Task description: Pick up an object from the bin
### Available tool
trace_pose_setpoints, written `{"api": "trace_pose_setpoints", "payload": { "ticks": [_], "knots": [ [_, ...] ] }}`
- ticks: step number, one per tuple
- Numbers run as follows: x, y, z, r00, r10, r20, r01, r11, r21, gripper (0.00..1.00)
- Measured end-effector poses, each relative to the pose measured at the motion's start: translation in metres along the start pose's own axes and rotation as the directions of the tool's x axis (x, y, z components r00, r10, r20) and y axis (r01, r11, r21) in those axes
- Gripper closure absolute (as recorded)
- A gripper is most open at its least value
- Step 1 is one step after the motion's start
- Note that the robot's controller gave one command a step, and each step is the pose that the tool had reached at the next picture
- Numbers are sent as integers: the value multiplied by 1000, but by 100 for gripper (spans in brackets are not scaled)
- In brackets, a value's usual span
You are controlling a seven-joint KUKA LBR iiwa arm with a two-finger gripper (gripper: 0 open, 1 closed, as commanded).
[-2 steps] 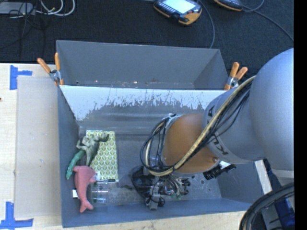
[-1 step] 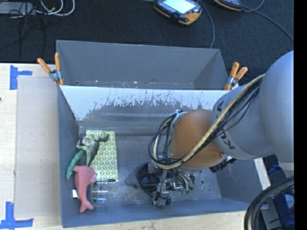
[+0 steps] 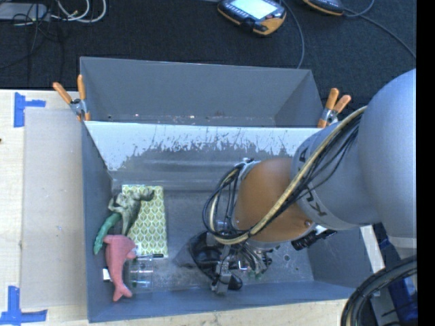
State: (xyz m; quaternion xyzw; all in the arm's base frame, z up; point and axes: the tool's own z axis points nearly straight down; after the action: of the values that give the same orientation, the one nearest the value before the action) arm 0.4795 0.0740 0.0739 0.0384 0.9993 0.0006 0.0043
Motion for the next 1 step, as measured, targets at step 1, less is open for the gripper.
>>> {"api": "trace_pose_setpoints", "payload": {
  "ticks": [1],
  "knots": [
    [-7, -14, 4, 998, -58, -9, 58, 998, 2, 100]
  ]
}}
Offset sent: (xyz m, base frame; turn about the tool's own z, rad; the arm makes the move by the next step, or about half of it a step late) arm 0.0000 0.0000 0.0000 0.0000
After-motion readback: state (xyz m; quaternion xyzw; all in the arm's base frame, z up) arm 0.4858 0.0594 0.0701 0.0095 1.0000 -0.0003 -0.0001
